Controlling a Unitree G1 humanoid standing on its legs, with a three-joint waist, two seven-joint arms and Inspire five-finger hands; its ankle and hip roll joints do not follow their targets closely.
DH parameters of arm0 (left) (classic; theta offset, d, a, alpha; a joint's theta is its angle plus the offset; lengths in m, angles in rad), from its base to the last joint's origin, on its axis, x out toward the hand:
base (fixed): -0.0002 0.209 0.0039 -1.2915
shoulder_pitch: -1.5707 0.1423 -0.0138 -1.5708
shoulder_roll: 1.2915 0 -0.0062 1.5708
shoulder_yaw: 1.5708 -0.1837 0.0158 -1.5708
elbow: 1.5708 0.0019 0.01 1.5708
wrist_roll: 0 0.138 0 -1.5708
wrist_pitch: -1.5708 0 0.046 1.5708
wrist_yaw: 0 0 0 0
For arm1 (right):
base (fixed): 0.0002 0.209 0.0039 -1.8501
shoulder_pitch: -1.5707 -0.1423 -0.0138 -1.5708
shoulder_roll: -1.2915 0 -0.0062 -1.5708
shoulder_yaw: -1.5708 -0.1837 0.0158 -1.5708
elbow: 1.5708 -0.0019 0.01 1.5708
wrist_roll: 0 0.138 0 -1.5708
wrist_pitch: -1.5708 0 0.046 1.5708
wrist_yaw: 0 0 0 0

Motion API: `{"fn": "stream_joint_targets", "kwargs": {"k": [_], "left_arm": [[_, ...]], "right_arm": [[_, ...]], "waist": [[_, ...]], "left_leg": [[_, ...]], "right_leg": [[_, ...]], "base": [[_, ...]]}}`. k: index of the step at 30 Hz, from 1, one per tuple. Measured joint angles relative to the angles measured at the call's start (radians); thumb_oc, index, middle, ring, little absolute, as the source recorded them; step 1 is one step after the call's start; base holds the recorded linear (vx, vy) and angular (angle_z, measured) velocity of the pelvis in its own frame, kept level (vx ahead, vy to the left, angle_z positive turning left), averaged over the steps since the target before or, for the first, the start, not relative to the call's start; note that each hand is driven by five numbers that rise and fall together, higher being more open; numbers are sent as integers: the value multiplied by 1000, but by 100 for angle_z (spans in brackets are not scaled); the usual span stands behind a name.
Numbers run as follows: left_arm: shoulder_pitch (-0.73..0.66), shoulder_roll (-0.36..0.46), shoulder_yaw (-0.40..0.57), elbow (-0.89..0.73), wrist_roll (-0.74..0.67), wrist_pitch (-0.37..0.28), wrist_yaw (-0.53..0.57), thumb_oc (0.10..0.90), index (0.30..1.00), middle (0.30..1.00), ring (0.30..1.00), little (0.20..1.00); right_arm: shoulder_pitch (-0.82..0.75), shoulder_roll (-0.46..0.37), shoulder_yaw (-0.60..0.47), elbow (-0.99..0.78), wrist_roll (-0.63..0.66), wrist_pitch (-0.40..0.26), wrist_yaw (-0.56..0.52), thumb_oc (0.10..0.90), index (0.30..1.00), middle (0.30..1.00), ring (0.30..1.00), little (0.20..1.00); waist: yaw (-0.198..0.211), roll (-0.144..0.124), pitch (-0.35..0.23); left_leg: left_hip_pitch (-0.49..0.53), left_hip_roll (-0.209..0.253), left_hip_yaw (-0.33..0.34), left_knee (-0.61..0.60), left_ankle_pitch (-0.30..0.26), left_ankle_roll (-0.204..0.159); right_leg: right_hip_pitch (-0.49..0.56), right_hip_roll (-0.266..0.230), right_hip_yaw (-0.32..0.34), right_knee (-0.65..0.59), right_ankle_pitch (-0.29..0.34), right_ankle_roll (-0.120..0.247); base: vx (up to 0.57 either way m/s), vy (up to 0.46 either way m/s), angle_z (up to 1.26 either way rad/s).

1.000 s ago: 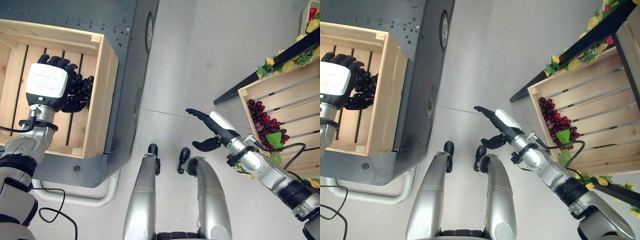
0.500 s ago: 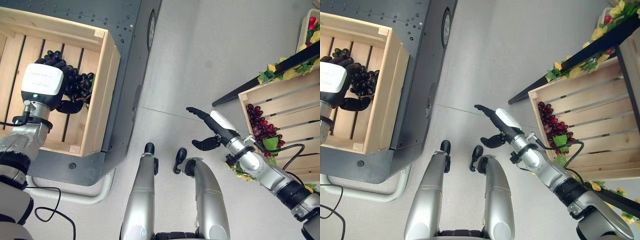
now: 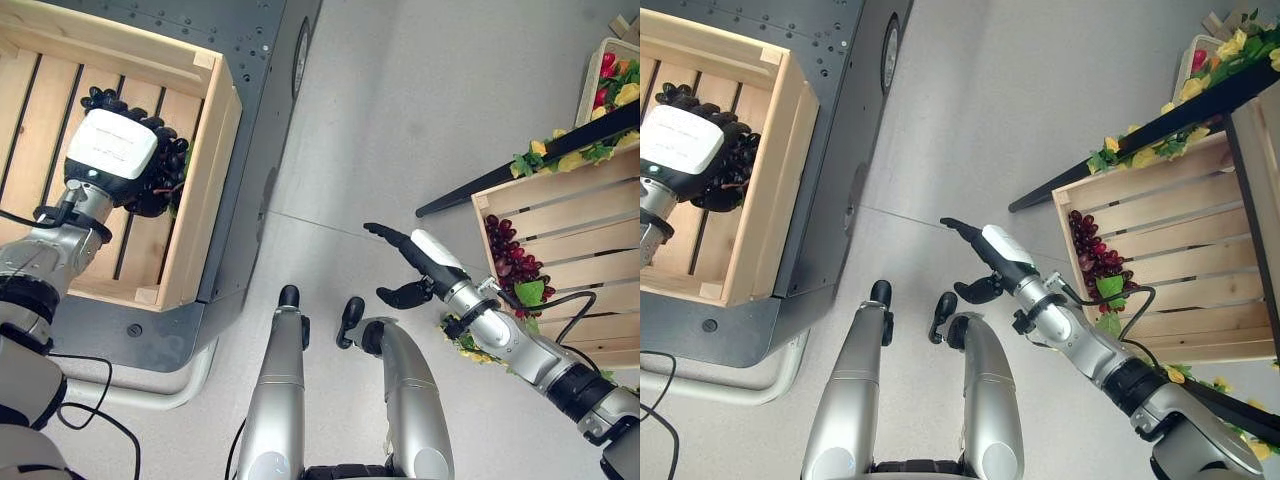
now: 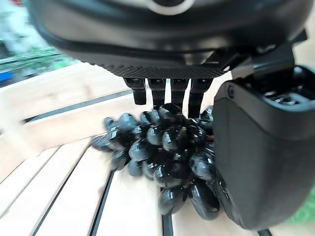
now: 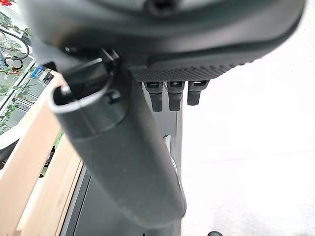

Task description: Pick up the fruits from the basket on one side to the basket on the other side

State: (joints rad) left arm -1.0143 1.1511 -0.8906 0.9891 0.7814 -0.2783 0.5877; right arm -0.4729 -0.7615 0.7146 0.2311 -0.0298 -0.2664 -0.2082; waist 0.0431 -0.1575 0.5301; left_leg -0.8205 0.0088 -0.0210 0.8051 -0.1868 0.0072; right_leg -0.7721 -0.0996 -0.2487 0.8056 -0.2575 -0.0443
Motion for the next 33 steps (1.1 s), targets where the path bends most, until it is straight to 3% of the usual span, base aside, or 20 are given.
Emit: {"fn": "stream_joint_targets", "kwargs": {"k": [12,20,21,22,23,33], "left_arm": [[-41,11,-46,11,8,9,-151,800,900,900,900,900],[-59,10,-45,3,-70,-43,-229,800,900,900,900,900],[-64,10,-45,4,-83,-51,-242,717,775,775,775,775],[-65,10,-45,4,-90,-55,-245,477,415,415,415,415],[-68,10,-45,11,-94,-64,-246,400,300,300,300,300],[-90,-1,-85,72,-104,-112,-259,400,300,300,300,300]], "right_arm": [[-25,0,9,9,9,-1,-7,800,900,900,900,900],[-33,5,10,25,9,-2,-9,800,900,900,900,900],[-37,10,10,25,9,-2,-9,800,900,900,900,900],[-40,14,10,25,9,-2,-9,800,900,900,900,900],[-46,20,10,25,9,-2,-10,800,900,900,900,900],[-49,27,10,42,9,-2,-10,800,900,900,900,900]], "waist": [[-1,0,0],[2,0,0],[1,0,0],[1,0,0],[-1,0,0],[-20,0,0]], "left_leg": [[6,-2,2,-19,1,-1],[10,-9,-2,-35,5,-5],[11,-9,-1,-36,5,-5],[11,-9,-1,-36,5,-5],[13,-9,-1,-36,5,-5],[40,-10,-1,-50,6,-2]], "right_leg": [[1,-3,0,-11,0,0],[8,-7,-7,-21,-1,-1],[8,-8,-7,-22,-1,-1],[9,-8,-7,-22,-1,-1],[11,-8,-7,-23,-1,-1],[40,-7,-8,-38,1,3]], "base": [[0,0,0],[2,-5,2],[0,0,0],[0,0,0],[0,0,0],[0,0,0]]}}
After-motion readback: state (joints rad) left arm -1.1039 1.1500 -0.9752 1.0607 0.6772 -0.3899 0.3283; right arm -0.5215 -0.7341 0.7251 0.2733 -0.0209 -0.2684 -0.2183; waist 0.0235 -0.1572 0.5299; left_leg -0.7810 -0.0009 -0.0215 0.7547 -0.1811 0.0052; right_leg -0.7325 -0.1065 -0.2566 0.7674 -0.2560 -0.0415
